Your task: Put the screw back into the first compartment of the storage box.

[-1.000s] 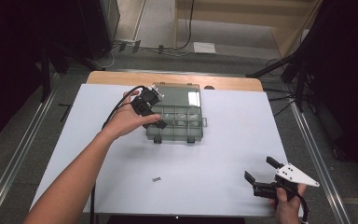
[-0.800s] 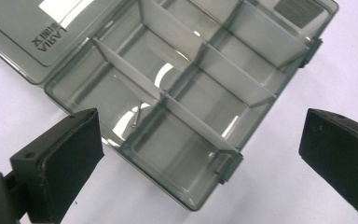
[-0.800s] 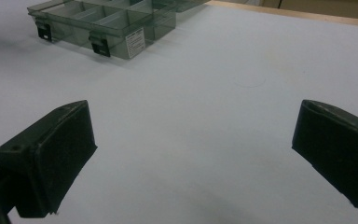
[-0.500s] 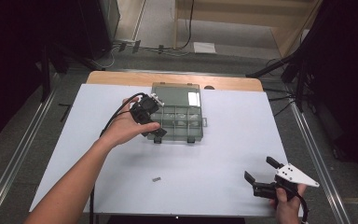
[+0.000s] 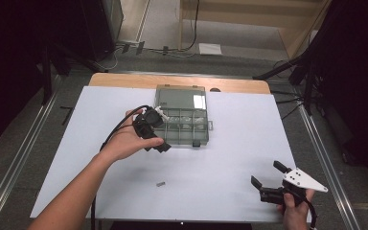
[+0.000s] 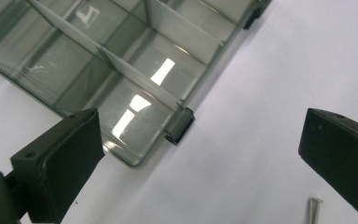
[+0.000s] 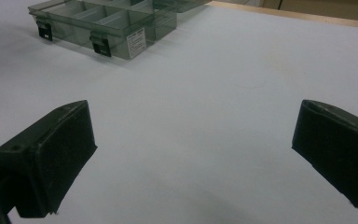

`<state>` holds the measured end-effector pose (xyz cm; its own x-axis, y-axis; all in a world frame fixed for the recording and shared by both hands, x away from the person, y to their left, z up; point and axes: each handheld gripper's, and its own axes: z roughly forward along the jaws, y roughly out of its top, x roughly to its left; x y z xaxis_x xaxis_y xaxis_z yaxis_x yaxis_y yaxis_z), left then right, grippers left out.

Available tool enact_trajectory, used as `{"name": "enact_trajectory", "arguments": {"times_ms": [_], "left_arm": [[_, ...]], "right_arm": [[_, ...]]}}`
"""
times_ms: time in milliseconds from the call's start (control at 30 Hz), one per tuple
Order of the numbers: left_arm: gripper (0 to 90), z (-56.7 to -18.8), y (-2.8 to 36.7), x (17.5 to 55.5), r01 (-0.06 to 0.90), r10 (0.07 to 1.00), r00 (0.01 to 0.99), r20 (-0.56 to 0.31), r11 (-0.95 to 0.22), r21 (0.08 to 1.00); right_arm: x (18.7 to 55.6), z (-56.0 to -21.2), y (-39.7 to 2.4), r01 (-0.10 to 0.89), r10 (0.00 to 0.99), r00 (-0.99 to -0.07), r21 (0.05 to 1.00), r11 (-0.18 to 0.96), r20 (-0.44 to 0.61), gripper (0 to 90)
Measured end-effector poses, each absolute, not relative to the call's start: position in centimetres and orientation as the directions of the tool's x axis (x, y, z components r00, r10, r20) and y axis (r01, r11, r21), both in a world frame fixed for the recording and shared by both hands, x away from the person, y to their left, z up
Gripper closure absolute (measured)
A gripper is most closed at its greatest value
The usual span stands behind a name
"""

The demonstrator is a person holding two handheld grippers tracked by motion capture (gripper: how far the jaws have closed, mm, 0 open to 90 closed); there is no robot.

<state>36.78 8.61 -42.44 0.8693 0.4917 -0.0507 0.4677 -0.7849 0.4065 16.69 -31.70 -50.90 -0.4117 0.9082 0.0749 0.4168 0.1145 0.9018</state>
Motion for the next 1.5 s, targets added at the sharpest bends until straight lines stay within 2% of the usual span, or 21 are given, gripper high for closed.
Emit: {"name": "enact_trajectory", "arguments": {"times_ms": [367,433,567,633,800,900,1067,1300,1500], "left_arm": [[0.0,-43.3,8.5,34.2,0.438,0.455,0.889,-0.054,-0.811,0.387],[5.0,-43.5,8.5,33.6,0.434,0.446,0.893,-0.066,-0.811,0.392],[5.3,-44.1,8.3,32.7,0.416,0.427,0.902,-0.060,-0.828,0.375],[14.2,-44.2,8.4,32.3,0.407,0.415,0.908,-0.063,-0.832,0.378],[18.1,-44.4,8.4,31.5,0.391,0.396,0.916,-0.063,-0.848,0.357],[32.1,-44.4,8.6,31.0,0.388,0.385,0.919,-0.084,-0.847,0.365],[43.6,-44.8,8.7,30.3,0.387,0.379,0.920,-0.095,-0.851,0.355],[64.5,-45.7,8.8,29.5,0.386,0.367,0.922,-0.121,-0.868,0.312],[71.3,-46.3,8.8,29.0,0.383,0.353,0.923,-0.154,-0.875,0.296]], "right_arm": [[16.7,-50.9,-31.7,0.415,0.906,-0.417,0.902,0.121,0.070,0.0],[16.7,-50.9,-31.7,0.414,0.906,-0.417,0.902,0.123,0.068,0.0],[16.6,-50.9,-31.7,0.417,0.908,-0.414,0.901,0.117,0.073,0.0],[16.6,-50.9,-31.7,0.414,0.907,-0.416,0.902,0.121,0.069,0.0],[16.6,-50.9,-31.6,0.412,0.907,-0.415,0.903,0.121,0.068,0.0],[16.6,-50.8,-31.7,0.412,0.907,-0.414,0.903,0.120,0.068,0.0],[16.6,-50.9,-31.7,0.412,0.908,-0.415,0.903,0.121,0.067,0.0],[16.6,-50.9,-31.7,0.413,0.908,-0.414,0.903,0.120,0.068,0.0],[16.6,-50.8,-31.6,0.411,0.908,-0.414,0.904,0.121,0.067,0.0]]}}
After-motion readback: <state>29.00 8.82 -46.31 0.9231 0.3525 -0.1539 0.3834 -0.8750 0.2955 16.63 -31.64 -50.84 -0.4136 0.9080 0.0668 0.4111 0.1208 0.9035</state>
